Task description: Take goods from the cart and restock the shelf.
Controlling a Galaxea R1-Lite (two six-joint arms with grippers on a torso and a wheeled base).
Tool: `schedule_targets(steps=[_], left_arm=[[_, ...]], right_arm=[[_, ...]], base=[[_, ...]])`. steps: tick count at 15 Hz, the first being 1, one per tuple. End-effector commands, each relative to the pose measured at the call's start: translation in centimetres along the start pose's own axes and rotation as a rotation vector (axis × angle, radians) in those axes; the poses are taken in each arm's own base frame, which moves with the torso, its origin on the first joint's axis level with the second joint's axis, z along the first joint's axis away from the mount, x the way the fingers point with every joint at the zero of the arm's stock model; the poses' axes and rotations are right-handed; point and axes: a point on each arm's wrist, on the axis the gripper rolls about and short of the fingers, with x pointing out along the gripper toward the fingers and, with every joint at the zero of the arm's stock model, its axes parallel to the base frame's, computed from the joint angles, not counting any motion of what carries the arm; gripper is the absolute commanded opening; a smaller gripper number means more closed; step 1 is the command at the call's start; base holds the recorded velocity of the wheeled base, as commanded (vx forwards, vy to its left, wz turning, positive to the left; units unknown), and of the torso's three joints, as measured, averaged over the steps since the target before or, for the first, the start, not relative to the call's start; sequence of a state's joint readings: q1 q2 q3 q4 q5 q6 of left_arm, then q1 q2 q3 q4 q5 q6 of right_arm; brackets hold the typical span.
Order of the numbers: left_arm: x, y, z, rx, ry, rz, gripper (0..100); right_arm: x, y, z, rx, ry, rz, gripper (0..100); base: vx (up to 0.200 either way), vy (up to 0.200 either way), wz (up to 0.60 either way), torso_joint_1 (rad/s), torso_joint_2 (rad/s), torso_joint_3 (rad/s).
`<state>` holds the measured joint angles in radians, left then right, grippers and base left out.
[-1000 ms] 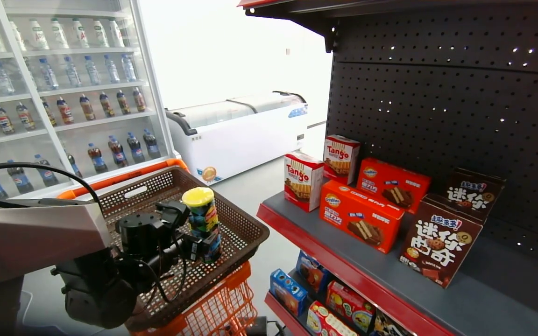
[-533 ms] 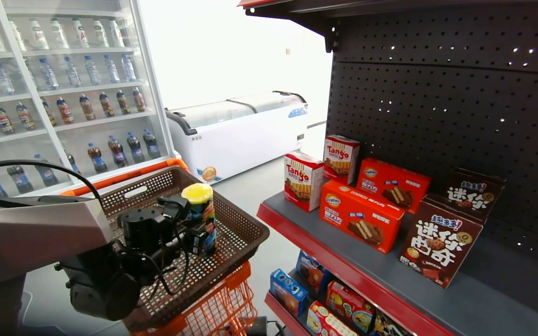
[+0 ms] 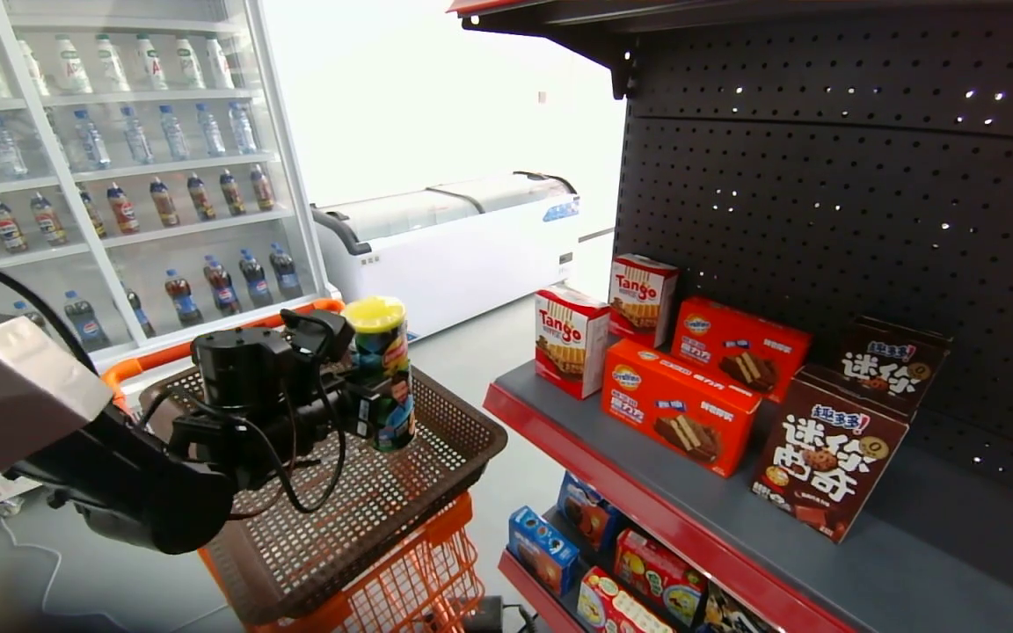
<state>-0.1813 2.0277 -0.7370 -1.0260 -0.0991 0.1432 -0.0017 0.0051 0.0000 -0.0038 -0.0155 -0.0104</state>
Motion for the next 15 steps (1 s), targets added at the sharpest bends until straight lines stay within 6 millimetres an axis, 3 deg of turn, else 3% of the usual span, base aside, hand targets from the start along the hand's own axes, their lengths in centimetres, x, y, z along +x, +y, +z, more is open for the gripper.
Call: schedule_targets(steps=[1, 4, 7, 10, 15], left_arm=[[-2.3, -0.3, 3.4, 0.012, -0.07, -0.013, 0], [-3.4, -0.4, 5.2, 0.012, -0.063, -0.042, 0], [-6.3, -0.7, 6.7, 0.01, -0.03, -0.113, 0], [-7.5, -1.6, 7.8, 0.024, -0.067, -0.164, 0], [-12.4, -2.1, 9.7, 0.017, -0.067, -0.23, 0]], right_arm=[[0.0, 0.0, 0.0, 0.0, 0.0, 0.0, 100], [0.0, 0.0, 0.0, 0.0, 0.0, 0.0, 100], [0.0, 0.0, 0.0, 0.001, 0.0, 0.0, 100], [0.0, 0.0, 0.0, 0.0, 0.0, 0.0, 100], [0.0, 0.0, 0.0, 0.0, 0.0, 0.0, 100]], base=[[0.0, 0.0, 0.0, 0.0, 0.0, 0.0], [0.0, 0.0, 0.0, 0.0, 0.0, 0.0], [0.0, 0.0, 0.0, 0.0, 0.0, 0.0], [0.0, 0.0, 0.0, 0.0, 0.0, 0.0], [0.0, 0.0, 0.0, 0.0, 0.0, 0.0]])
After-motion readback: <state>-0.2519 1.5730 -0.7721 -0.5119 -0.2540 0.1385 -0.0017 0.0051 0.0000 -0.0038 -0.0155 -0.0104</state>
